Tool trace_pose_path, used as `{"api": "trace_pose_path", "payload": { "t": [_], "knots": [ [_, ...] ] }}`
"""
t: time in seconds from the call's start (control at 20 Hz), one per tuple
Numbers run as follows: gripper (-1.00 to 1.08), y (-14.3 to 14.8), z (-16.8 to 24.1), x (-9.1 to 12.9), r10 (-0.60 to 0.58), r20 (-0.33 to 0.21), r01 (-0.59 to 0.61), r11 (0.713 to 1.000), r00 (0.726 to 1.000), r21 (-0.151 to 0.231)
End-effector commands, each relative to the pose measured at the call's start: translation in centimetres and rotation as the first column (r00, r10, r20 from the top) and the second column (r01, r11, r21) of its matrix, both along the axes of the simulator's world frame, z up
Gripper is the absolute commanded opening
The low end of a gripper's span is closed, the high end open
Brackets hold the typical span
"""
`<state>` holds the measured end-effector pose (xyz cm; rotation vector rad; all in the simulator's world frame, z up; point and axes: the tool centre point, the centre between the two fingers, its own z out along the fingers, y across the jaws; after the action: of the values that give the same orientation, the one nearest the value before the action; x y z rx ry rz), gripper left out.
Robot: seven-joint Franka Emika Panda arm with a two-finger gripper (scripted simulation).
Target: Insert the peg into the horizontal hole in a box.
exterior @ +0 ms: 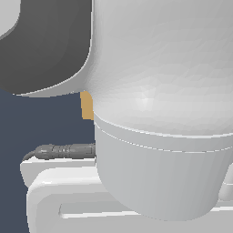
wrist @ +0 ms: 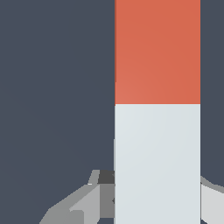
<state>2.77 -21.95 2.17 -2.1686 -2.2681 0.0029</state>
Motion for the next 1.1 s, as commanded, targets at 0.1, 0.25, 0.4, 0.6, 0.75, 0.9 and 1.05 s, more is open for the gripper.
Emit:
{"api": "trace_pose_path", "payload": {
  "t": [0.1,0.25,0.4,0.6,0.75,0.9,1.05],
  "knots": [
    [-1.0,2.2,0.6,-1.3,-0.02,0.003,0.02,1.0,1.0,-0.001],
    [-1.0,4.0,0.9,-2.5,-0.038,0.003,0.038,0.999,0.999,-0.001],
    [-1.0,6.0,1.3,-3.7,-0.057,0.004,0.057,0.998,0.998,-0.001],
    [-1.0,9.0,1.8,-5.4,-0.085,0.004,0.085,0.996,0.996,-0.001],
    [-1.0,11.7,2.3,-6.8,-0.109,0.004,0.109,0.994,0.994,-0.001],
    [-1.0,14.5,2.8,-8.2,-0.135,0.004,0.135,0.991,0.991,-0.001],
    [-1.0,17.2,3.2,-9.4,-0.159,0.004,0.159,0.987,0.987,-0.001]
  ]
}}
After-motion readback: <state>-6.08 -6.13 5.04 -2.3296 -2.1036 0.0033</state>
